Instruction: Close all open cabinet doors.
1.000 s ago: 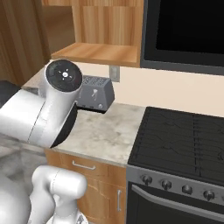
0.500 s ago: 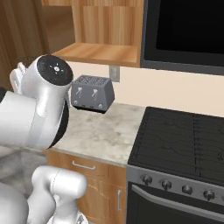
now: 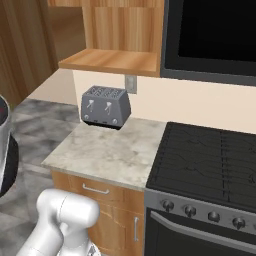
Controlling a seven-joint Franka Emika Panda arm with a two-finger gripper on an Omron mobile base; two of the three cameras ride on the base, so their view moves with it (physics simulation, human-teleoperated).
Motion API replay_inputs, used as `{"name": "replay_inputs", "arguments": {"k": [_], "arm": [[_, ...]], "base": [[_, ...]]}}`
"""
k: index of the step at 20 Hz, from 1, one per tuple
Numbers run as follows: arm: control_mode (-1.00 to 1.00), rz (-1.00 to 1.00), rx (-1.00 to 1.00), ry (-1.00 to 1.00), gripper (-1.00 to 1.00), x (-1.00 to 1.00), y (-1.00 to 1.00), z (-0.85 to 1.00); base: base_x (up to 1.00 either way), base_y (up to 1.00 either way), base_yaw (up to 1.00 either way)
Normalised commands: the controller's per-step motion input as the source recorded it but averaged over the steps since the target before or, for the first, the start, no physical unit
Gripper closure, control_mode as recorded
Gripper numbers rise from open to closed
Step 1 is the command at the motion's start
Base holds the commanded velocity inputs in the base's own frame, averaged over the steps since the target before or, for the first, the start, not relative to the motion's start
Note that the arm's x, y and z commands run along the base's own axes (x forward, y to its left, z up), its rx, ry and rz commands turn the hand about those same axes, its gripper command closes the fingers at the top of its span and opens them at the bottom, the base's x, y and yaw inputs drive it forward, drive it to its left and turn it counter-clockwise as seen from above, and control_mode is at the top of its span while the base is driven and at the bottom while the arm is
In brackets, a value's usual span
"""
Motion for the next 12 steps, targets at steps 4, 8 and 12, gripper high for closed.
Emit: {"name": "replay_inputs", "arguments": {"k": [4, 8, 12], "arm": [[-1.0, -0.11, -0.1, -0.05, -1.0, -0.07, 0.8, -0.21], [-1.0, -0.18, -0.11, 0.0, -1.0, 0.03, 0.76, -0.1], [-1.0, -0.24, -0.09, 0.0, -1.0, 0.25, 0.69, 0.0]], "base": [[0.0, 0.0, 0.0], [0.0, 0.0, 0.0], [0.0, 0.0, 0.0]]}}
